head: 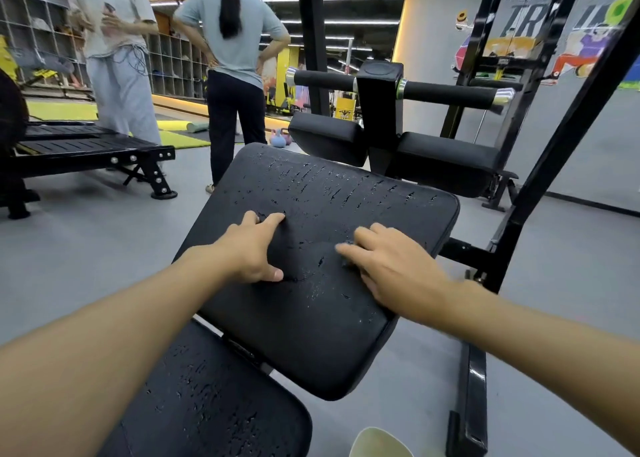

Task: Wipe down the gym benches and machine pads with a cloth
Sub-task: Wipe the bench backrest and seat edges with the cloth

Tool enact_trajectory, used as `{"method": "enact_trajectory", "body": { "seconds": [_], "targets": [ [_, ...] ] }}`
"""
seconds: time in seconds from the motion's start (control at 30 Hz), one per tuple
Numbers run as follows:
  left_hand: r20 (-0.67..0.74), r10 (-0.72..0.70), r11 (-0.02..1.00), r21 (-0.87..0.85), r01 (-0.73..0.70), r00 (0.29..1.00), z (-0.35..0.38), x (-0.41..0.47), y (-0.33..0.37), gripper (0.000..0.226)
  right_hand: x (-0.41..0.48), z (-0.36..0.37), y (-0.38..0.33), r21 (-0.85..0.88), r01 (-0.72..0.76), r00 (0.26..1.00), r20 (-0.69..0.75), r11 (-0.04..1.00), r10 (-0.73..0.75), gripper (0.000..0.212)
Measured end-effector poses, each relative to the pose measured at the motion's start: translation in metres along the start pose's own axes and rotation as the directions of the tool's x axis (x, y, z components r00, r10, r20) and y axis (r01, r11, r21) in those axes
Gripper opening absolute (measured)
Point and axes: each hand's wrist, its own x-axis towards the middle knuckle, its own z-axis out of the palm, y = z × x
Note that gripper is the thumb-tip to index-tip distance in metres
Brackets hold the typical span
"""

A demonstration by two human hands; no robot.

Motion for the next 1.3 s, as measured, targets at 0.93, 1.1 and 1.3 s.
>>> {"method": "enact_trajectory", "body": {
  "seconds": [0.93,1.1,1.3],
  "targets": [
    [-0.049,-0.200,0.977,0.068,0.203,0.979,-0.003,0.014,-0.028,0.116,0.061,0.014,0.034,-0.052,-0.347,0.924,-0.192,0.936,0.332,0.011],
    [0.024,-0.240,0.970,-0.035,0.241,0.970,-0.002,0.017,-0.038,0.127,0.058,0.018,0.013,-0.063,-0.018,1.000,-0.007,0.998,0.018,0.012],
    [0.017,-0.230,0.973,-0.027,0.230,0.973,-0.002,0.019,-0.039,0.127,0.077,0.023,0.016,-0.083,-0.322,0.938,-0.165,0.943,0.306,0.012]
  ]
}}
